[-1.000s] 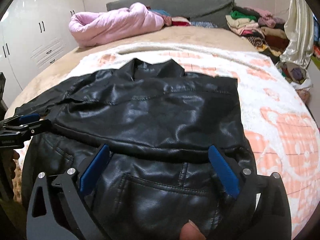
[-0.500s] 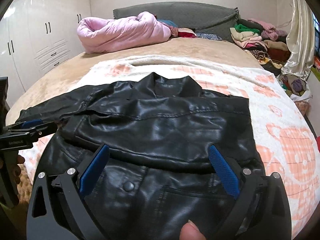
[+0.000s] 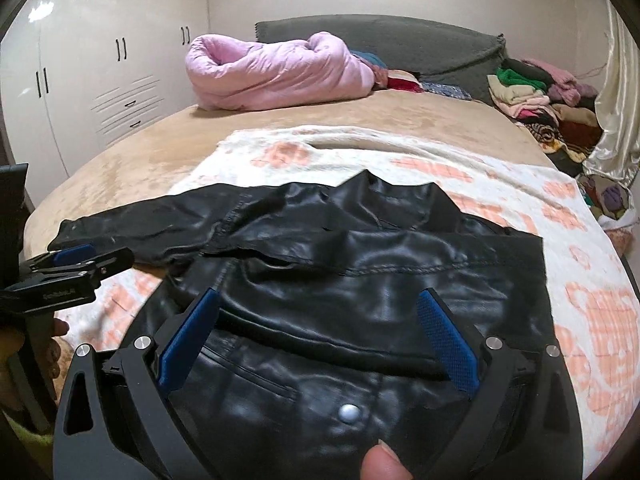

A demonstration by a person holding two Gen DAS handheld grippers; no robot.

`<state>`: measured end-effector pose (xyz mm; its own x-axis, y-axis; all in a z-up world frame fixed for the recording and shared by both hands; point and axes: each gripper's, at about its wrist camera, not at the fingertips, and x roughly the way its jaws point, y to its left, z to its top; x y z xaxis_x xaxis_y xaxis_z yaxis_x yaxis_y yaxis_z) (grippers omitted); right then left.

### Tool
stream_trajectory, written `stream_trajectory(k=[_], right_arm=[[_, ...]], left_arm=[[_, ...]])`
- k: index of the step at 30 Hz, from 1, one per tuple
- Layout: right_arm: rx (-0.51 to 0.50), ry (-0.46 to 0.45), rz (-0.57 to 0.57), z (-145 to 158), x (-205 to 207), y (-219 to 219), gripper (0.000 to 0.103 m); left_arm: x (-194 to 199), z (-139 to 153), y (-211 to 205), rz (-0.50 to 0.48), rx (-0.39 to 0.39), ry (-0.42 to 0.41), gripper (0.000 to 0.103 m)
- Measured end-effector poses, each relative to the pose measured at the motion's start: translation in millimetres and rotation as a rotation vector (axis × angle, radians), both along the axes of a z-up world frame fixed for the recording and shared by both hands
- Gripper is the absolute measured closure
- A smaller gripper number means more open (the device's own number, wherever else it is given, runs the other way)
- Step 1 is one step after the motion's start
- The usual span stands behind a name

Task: Fold large clothes
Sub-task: 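Move the left gripper to the other sleeve's cuff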

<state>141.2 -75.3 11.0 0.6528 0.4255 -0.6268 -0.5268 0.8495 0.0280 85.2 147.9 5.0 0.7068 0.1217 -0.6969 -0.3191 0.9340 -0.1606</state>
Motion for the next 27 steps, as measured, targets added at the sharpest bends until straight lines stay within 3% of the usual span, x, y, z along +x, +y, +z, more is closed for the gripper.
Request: stream_trajectory(k=[23, 27], right_arm=[[-0.034, -0.012, 0.136, 3.3, -6.4, 107.6, 0.004], [-0.032, -0.004, 0.167, 2.1, -8.1, 124.6, 0.004]], left_arm=[[-32.1, -7.1, 116.8, 0.34, -0.042, -0.042, 0.009], [-40.5, -9.1, 132.8, 0.377, -0.091, -0.057, 0.009]])
